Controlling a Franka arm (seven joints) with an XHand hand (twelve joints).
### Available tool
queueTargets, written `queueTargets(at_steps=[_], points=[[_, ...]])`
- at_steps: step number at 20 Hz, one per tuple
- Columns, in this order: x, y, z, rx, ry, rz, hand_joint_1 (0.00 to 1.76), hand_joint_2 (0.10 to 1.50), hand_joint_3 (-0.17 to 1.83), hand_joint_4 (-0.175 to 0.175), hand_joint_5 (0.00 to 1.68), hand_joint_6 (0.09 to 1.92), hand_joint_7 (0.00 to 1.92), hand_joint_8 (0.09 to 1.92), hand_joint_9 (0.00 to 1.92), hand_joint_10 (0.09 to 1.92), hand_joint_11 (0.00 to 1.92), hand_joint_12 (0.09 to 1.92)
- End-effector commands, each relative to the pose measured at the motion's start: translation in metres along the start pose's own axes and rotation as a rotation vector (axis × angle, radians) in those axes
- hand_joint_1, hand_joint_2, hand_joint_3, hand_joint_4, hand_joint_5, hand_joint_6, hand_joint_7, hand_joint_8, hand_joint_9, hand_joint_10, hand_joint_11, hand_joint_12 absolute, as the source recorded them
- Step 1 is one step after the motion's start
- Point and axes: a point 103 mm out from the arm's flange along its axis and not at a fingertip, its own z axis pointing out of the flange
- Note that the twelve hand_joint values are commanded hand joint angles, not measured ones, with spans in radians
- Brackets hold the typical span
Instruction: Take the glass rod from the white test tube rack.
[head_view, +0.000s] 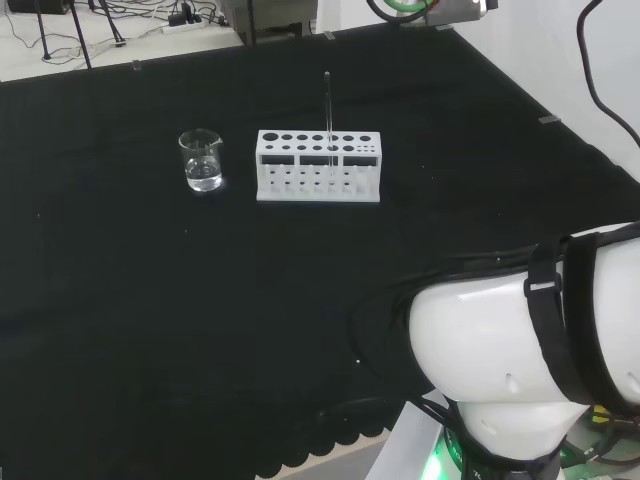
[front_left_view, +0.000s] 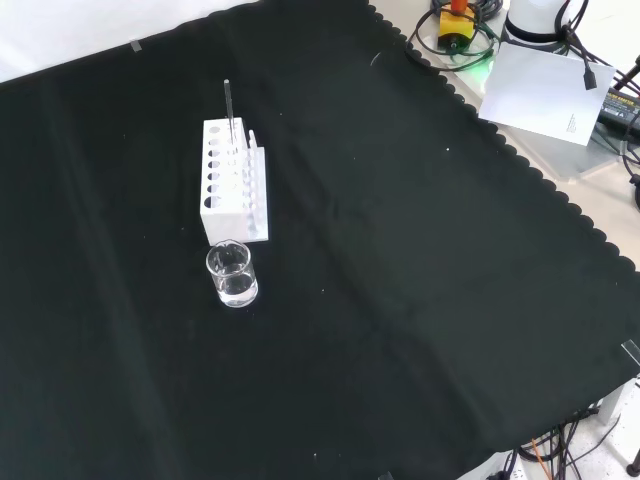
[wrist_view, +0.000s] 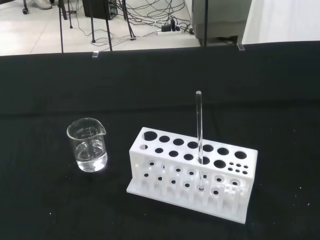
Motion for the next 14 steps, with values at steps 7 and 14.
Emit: queueTargets(at_steps=[7,14], points=[[0.006,0.003,0.003,-0.014,-0.011,-0.011,0.67,0.87,0.54,-0.146,0.11,0.09,0.0,0.71,0.1,0.82,0.0,1.45],[0.003,0.02,0.003,-0.042,-0.002,-0.035,0.67,0.87,0.55,-0.148,0.14,0.09,0.05,0.81,0.18,0.86,0.05,1.46]])
